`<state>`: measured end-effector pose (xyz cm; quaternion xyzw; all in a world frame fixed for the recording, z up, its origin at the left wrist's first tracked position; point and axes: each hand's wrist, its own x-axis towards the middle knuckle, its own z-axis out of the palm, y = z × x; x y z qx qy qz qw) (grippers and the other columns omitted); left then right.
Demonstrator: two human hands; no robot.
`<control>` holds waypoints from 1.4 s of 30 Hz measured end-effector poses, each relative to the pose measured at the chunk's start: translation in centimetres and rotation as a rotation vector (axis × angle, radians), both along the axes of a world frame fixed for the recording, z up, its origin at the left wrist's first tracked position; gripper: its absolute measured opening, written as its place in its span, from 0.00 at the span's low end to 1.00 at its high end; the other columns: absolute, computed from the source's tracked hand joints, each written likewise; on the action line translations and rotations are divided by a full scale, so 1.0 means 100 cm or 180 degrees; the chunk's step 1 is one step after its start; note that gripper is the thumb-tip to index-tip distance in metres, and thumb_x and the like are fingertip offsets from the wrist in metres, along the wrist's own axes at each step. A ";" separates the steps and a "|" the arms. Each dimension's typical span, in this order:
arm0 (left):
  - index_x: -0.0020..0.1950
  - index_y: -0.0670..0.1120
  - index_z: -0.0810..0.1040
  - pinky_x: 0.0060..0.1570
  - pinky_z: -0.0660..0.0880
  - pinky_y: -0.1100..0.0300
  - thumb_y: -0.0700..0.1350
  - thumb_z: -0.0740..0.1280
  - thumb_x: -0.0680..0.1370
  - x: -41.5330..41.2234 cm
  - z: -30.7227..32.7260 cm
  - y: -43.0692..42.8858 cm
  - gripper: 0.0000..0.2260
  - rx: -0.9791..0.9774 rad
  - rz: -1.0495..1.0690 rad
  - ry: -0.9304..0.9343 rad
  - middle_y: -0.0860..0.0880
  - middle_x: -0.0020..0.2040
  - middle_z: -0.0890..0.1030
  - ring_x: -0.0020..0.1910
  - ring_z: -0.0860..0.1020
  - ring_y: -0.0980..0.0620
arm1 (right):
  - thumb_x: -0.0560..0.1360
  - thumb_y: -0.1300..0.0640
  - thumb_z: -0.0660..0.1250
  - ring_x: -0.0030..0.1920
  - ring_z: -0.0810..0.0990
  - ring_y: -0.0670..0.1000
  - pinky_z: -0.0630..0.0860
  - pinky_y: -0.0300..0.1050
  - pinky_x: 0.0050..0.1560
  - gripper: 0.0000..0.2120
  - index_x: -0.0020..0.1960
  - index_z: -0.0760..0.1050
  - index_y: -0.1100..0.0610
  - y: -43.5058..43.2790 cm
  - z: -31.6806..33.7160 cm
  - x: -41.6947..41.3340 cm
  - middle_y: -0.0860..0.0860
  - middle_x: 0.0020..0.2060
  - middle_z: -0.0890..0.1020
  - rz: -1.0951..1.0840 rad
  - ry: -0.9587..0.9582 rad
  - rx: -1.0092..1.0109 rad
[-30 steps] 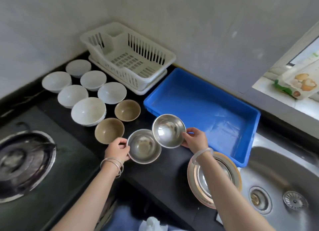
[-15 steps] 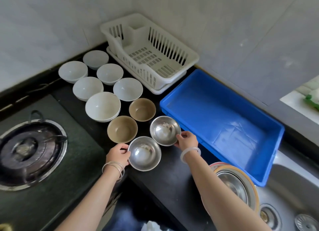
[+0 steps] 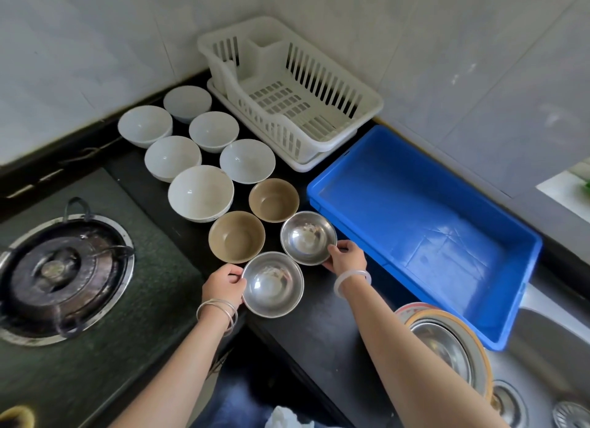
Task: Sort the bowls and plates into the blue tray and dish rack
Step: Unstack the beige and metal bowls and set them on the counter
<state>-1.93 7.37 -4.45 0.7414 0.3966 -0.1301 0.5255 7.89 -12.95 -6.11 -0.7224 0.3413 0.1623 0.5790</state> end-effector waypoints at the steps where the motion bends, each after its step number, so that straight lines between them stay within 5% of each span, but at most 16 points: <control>1: 0.42 0.48 0.77 0.51 0.79 0.46 0.37 0.67 0.72 -0.001 0.000 -0.001 0.06 0.0048 -0.0010 -0.0016 0.47 0.42 0.82 0.45 0.81 0.44 | 0.75 0.60 0.66 0.42 0.80 0.50 0.80 0.40 0.34 0.03 0.47 0.73 0.55 0.000 0.000 -0.001 0.53 0.44 0.79 -0.0014 0.0013 0.0040; 10: 0.49 0.45 0.79 0.52 0.79 0.47 0.37 0.67 0.73 -0.004 0.004 -0.004 0.07 0.0397 -0.0164 -0.0206 0.46 0.48 0.83 0.47 0.81 0.46 | 0.77 0.59 0.63 0.45 0.82 0.50 0.81 0.45 0.45 0.10 0.58 0.74 0.57 -0.003 -0.001 -0.010 0.56 0.48 0.81 0.0110 -0.0046 0.0144; 17: 0.59 0.44 0.78 0.53 0.70 0.60 0.39 0.63 0.76 -0.004 0.015 -0.004 0.13 0.0728 -0.0480 -0.0220 0.46 0.58 0.81 0.58 0.78 0.47 | 0.78 0.56 0.61 0.46 0.82 0.50 0.81 0.47 0.51 0.15 0.64 0.72 0.56 -0.011 0.011 -0.022 0.52 0.49 0.80 0.0325 -0.0066 -0.0008; 24: 0.61 0.45 0.77 0.57 0.72 0.59 0.40 0.61 0.77 0.006 0.037 -0.024 0.14 0.0849 -0.0851 -0.0455 0.47 0.59 0.81 0.58 0.78 0.48 | 0.78 0.56 0.59 0.43 0.81 0.49 0.79 0.42 0.46 0.09 0.55 0.75 0.52 -0.036 0.041 -0.042 0.49 0.47 0.80 0.0423 -0.0453 -0.0165; 31: 0.57 0.47 0.79 0.52 0.75 0.58 0.42 0.62 0.77 0.025 0.051 -0.107 0.11 0.0558 -0.1738 -0.0776 0.50 0.53 0.83 0.52 0.80 0.51 | 0.76 0.59 0.63 0.38 0.81 0.50 0.76 0.45 0.42 0.06 0.44 0.77 0.52 -0.108 0.063 -0.086 0.53 0.42 0.83 0.0108 -0.0772 -0.0816; 36: 0.59 0.47 0.78 0.54 0.74 0.61 0.44 0.66 0.75 0.017 0.046 -0.188 0.12 0.0445 -0.2659 -0.0829 0.50 0.56 0.81 0.53 0.79 0.53 | 0.74 0.58 0.66 0.45 0.80 0.55 0.68 0.42 0.42 0.05 0.47 0.80 0.55 -0.173 0.062 -0.142 0.54 0.44 0.85 -0.0210 -0.0292 -0.2006; 42: 0.59 0.47 0.76 0.51 0.75 0.60 0.41 0.67 0.74 0.006 0.035 -0.241 0.13 0.0370 -0.3298 -0.0701 0.48 0.54 0.82 0.52 0.80 0.50 | 0.72 0.57 0.68 0.41 0.74 0.52 0.67 0.42 0.42 0.09 0.51 0.76 0.57 -0.204 0.052 -0.191 0.54 0.45 0.79 -0.0681 -0.0019 -0.2167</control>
